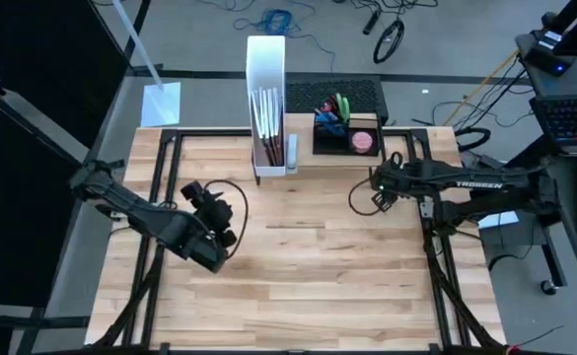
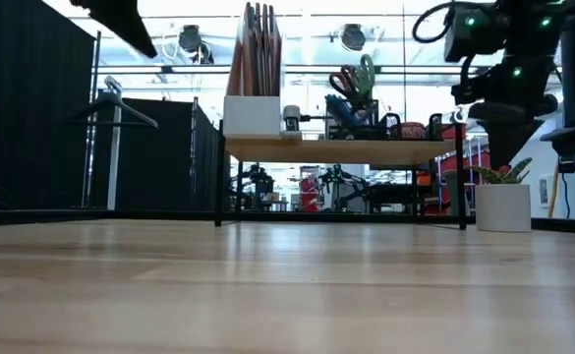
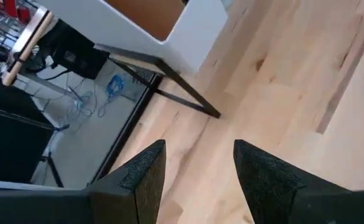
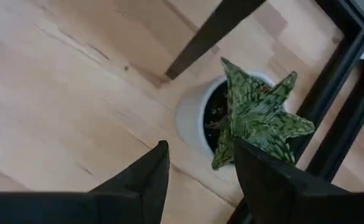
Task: Stock shelves
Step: Put the white potted plant under the shelf
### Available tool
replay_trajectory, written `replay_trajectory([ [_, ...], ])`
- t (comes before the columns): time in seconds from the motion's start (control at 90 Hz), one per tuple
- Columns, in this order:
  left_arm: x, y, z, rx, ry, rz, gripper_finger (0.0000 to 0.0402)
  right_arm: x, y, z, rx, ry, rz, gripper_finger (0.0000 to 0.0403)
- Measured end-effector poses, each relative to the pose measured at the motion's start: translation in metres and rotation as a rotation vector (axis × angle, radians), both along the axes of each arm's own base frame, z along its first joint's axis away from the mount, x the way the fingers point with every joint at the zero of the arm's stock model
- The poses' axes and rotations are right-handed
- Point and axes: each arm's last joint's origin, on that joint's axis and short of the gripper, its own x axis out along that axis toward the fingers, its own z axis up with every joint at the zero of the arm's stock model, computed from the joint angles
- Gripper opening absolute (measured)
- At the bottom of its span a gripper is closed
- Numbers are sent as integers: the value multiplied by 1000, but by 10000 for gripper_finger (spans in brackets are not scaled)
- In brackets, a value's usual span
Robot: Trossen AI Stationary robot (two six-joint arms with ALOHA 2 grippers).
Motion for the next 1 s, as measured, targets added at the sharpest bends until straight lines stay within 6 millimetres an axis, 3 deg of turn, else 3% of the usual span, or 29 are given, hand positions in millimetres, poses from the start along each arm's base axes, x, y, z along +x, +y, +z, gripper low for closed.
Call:
replay_trajectory([
  [0.511, -2, -2, -1, 14, 14, -19, 176, 13, -20, -21, 42, 148, 43, 162],
  [1.0, -2, -2, -1, 38, 3, -20, 176, 18, -17, -26, 91, 157, 87, 157],
])
